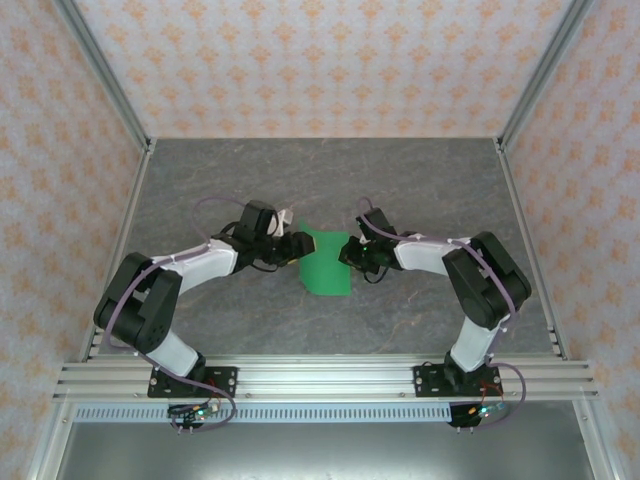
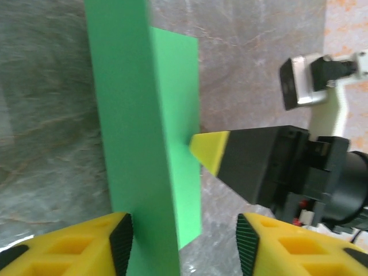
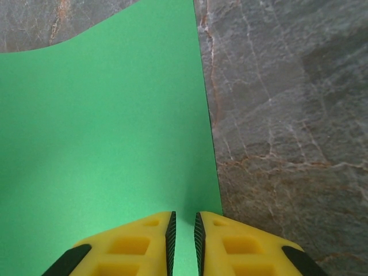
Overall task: Fold a paper plane with a square sheet of paper (fold left side to right side)
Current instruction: First fold in half a square sheet of paper at the center of the table.
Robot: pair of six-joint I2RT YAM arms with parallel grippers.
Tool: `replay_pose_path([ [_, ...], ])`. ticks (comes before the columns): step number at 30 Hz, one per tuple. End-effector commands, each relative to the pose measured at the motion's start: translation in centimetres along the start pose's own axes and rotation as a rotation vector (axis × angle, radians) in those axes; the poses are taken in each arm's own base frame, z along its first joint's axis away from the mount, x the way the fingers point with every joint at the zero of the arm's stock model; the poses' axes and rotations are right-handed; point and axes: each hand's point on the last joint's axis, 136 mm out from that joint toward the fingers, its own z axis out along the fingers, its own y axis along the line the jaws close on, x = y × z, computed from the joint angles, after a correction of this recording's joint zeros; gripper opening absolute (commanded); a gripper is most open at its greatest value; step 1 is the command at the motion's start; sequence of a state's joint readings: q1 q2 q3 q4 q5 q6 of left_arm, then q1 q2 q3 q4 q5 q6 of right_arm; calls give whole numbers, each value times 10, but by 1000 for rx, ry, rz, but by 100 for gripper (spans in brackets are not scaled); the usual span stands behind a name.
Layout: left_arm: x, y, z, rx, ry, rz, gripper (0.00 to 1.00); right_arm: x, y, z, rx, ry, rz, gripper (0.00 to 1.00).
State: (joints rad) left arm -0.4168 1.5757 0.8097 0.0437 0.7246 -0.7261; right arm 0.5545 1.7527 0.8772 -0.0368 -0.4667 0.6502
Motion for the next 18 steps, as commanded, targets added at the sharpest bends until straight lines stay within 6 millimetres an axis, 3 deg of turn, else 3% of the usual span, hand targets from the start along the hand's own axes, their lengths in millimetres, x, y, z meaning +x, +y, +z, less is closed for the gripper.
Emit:
replay_pose_path([
  [1,-9,-28,8,81,-10,26,58,10,-22,3,78,16,3,21],
  [8,-1,-29,32,96,27,10,64,2,-1,-9,-10,-28,-15,23],
  [14,-1,-24,38,83,30,4,63,-21,8,-43,-72,-123,-6,27],
  [18,-1,-22,40,77,31,2,61,-28,26,-63,-182,-163,-18,38],
])
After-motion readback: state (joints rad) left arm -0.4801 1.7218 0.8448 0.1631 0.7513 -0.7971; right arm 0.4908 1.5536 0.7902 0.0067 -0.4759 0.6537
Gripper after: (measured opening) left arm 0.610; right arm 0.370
